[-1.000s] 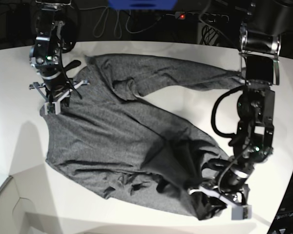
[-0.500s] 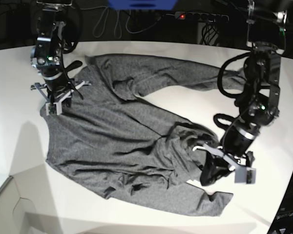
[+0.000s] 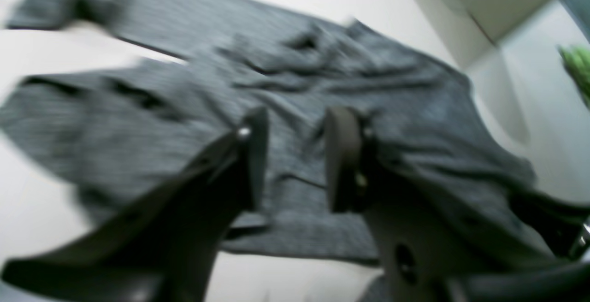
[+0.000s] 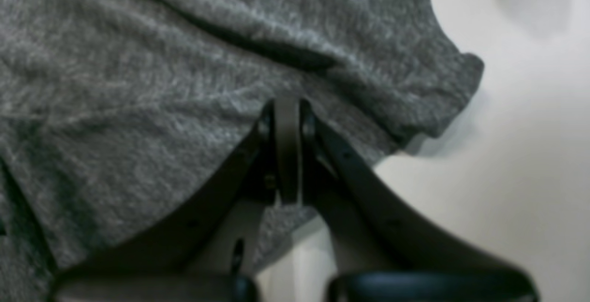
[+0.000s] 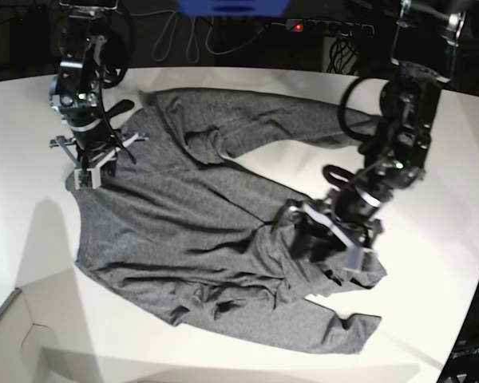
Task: Layout the t-shirt on the table in an organized manner, then fold the t-shirt properly
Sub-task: 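Lower the left gripper onto the bunched fabric near the hem and grasp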
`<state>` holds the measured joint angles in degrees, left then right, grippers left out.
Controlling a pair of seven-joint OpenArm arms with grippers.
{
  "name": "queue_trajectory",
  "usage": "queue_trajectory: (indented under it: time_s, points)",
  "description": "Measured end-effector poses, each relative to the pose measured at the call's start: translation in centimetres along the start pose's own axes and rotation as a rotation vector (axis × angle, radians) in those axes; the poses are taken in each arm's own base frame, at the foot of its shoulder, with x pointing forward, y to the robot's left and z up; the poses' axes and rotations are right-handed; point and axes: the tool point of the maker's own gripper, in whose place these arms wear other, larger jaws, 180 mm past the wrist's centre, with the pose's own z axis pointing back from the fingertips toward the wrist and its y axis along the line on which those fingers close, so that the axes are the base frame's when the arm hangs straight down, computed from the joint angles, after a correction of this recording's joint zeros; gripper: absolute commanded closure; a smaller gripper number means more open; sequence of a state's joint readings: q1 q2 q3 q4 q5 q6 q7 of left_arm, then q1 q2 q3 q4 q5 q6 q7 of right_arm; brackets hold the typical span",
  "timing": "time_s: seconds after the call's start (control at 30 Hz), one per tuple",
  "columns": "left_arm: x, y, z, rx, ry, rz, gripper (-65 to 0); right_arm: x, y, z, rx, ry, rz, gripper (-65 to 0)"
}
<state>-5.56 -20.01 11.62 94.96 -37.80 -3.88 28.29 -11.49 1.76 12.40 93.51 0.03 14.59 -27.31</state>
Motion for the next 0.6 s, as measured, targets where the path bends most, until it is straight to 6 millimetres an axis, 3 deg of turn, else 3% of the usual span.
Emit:
queue_trajectory:
  time_s: [0.13,0.37,0.6]
  points:
    - [-3.9,0.9,-0.9,0.034,0.099,0.040,-24.0,-0.2,-0.1,0.0,-0.001,0.006,0.001,-0.7]
    - [-7.4,2.0,-2.1,0.095,0.160,0.106,-24.0,-0.2,-0.2,0.0,-0.004,0.005,-0.001,-0.7]
    - [-7.4,0.0,-3.4,0.094,0.148,0.047,-24.0,-0.2,0.0,0.0,0.001,0.005,0.000,-0.7]
